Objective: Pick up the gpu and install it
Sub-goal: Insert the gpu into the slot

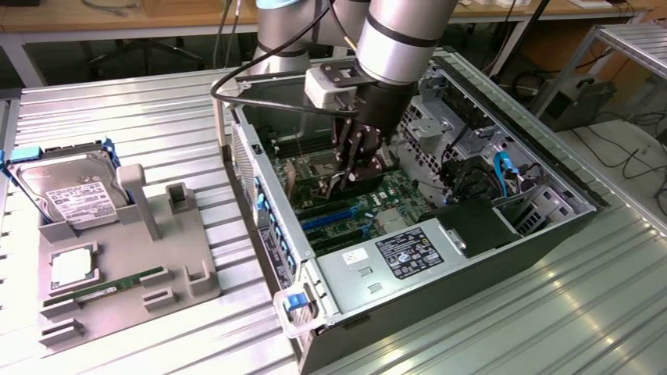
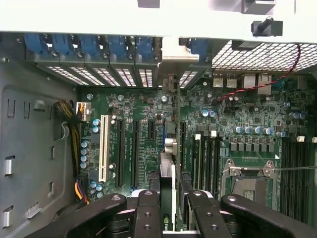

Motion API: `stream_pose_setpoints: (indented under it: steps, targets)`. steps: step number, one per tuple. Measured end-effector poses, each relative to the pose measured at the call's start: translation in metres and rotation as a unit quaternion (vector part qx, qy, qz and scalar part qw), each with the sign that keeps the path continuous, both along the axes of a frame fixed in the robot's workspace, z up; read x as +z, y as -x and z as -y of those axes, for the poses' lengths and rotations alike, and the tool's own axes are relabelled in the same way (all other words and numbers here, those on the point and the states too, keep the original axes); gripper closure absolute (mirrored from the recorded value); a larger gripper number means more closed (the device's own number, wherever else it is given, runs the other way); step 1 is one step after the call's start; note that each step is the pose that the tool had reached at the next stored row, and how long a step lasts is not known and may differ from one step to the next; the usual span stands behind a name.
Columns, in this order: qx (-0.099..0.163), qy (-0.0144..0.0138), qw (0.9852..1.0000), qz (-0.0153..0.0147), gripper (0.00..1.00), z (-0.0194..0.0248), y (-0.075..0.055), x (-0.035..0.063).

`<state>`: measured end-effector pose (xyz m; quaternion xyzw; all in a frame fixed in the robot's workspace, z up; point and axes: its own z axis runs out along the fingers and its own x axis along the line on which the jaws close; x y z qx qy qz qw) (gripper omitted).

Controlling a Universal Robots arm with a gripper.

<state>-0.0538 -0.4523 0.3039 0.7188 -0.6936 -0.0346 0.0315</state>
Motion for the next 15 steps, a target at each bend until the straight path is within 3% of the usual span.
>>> stream_pose_setpoints:
  steps: [4,7,15]
  targets:
    - [0.000,-0.0001,1.0000,0.0001,0.74,0.0000,0.000,-0.0003]
    - [0.000,-0.0002,1.0000,0.0018,0.74,0.0000,0.001,-0.0049]
    - [0.000,-0.0001,1.0000,0.0100,0.74,0.0007,0.005,-0.0126]
